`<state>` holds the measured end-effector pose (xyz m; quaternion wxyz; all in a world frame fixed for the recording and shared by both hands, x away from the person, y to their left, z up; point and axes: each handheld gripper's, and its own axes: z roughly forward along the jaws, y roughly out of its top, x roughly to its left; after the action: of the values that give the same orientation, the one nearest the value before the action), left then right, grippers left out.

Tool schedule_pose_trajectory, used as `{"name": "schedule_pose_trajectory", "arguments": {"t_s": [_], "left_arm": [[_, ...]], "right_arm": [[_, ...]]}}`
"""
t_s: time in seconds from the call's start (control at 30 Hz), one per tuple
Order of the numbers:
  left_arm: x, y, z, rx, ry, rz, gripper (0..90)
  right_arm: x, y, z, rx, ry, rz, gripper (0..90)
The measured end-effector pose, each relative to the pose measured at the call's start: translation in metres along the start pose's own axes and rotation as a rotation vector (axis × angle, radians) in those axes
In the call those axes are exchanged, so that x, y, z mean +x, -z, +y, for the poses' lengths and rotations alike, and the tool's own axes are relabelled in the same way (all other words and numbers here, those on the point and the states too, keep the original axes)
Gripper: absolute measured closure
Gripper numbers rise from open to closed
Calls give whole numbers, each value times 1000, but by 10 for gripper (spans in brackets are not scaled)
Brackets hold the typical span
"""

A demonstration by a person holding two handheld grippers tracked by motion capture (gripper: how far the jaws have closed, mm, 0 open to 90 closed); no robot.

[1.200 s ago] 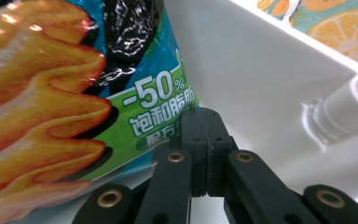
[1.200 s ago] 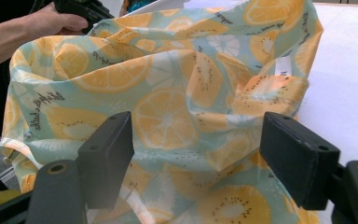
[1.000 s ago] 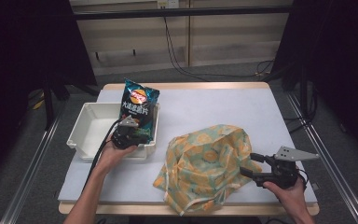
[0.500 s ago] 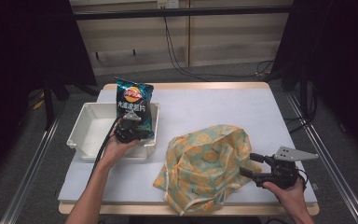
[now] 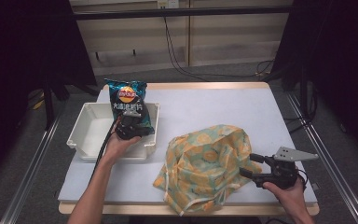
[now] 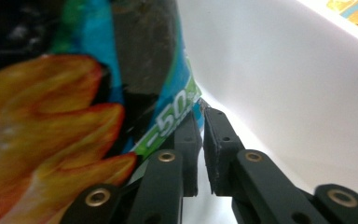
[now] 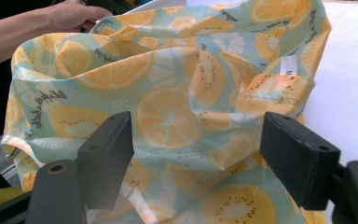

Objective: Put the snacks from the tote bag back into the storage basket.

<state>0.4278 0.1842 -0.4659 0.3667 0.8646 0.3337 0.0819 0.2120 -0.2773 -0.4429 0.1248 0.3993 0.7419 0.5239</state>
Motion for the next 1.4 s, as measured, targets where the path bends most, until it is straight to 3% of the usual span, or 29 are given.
{"name": "schedule_pose_trajectory", "arguments": {"t_s": [0.07,0.37,0.87,1.07,1.4], "left_arm": [[1,2,0,4,-13,-3,811],[1,12,-8,-75,29,-40,752],[-9,39,-6,-179,15,-47,634],[-13,50,-6,-215,22,-39,528],[-35,79,-12,-292,-9,10,232]], "right_arm": [[-1,1,0,-2,0,-1,255],[-1,2,0,-7,-5,-5,250],[-1,3,0,-14,-7,-8,249],[-1,4,1,-18,-5,-7,249],[0,8,1,-27,-6,-19,246]]}}
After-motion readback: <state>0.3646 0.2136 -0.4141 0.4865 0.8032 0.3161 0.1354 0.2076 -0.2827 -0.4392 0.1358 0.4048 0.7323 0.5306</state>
